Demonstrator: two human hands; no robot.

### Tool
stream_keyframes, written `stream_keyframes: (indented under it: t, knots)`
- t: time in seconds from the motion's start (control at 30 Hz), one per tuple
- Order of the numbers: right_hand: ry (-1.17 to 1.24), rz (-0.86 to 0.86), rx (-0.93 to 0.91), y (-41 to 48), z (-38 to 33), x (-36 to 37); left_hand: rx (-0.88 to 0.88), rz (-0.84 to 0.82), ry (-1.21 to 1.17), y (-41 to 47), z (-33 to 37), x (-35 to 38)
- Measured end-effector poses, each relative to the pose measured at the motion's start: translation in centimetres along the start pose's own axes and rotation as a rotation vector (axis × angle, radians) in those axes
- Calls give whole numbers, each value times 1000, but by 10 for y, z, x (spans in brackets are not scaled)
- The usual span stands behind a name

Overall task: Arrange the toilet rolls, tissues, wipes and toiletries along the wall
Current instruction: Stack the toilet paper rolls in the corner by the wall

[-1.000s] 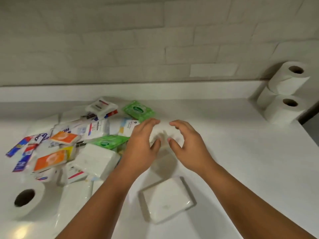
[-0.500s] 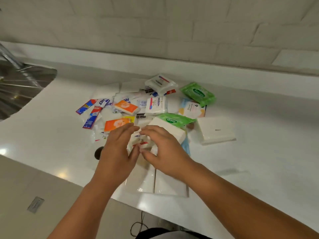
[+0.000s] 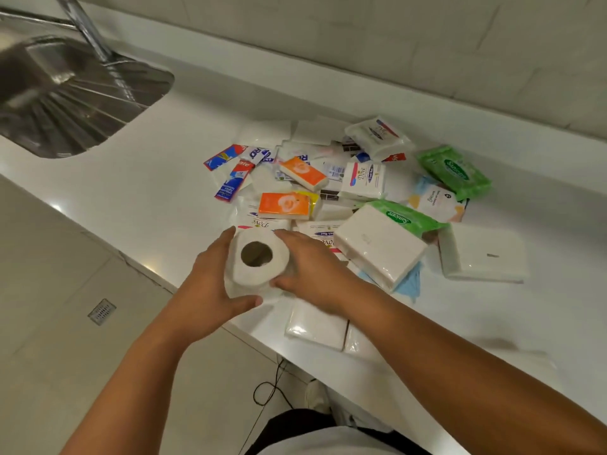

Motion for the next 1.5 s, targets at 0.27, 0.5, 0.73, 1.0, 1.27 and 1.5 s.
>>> stream_keyframes:
  t: [0.27, 0.5, 0.73, 1.0, 1.27, 1.5]
  knots:
    - [193, 84, -14, -3, -2, -13, -22, 128, -87, 10, 7, -7]
    - [352, 208, -122, -37, -10, -64, 100, 164, -184, 12, 61, -25]
    - [401, 323, -104, -112, 22, -132, 274, 47, -237, 20, 148, 14]
    - [417, 543, -5, -244, 84, -224, 416, -154, -374, 21, 290, 99]
    - [419, 739, 83, -394, 150, -306, 622, -371, -406, -4, 447, 201]
    - [461, 859, 96, -486, 205, -359, 708, -444, -353, -16, 548, 275]
Point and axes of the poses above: each hand's wrist, its own y-axis towards the middle knuckle, its own x-axis out of the palm, z = x × y, the point moved 5 cm from there along y, towards the middle knuckle, and after that the axes turned 9 degrees about y, right-handed, at the moved point
